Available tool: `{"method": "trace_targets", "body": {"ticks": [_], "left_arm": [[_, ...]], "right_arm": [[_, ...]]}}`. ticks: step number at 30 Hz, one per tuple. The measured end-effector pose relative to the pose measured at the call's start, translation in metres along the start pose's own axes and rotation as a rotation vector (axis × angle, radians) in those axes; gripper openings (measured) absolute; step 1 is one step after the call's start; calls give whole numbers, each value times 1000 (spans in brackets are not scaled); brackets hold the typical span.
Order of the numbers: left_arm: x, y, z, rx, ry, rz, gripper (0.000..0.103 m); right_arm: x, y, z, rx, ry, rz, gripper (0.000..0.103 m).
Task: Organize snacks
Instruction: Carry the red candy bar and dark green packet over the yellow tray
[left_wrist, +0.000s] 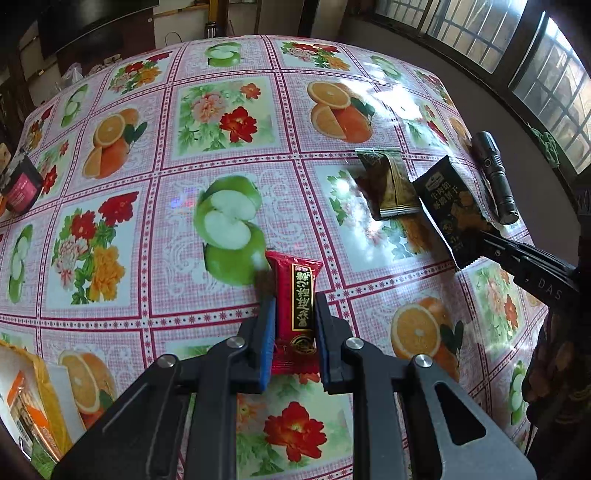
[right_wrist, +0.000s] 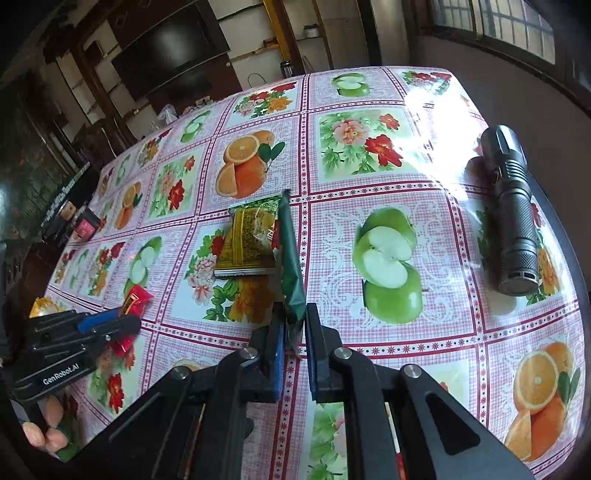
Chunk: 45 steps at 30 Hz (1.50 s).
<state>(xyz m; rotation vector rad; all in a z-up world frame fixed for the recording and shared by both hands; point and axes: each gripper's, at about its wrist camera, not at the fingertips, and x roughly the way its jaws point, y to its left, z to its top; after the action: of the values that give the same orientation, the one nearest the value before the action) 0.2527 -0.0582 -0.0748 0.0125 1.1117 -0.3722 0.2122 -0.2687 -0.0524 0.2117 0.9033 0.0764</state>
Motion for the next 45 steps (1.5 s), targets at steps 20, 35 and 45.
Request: {"method": "trace_targets", "body": {"ticks": [20, 35, 45], "left_arm": [[-92, -15, -77, 15, -130, -10, 21], [-163, 6, -139, 6, -230, 156, 21], [-199, 47, -166, -62, -294, 248, 21]], "right_arm": [[-60, 42, -56, -4, -92, 166, 7], [-107, 109, -99, -95, -119, 305, 7], [-112, 158, -108, -169, -109, 362, 7]]}}
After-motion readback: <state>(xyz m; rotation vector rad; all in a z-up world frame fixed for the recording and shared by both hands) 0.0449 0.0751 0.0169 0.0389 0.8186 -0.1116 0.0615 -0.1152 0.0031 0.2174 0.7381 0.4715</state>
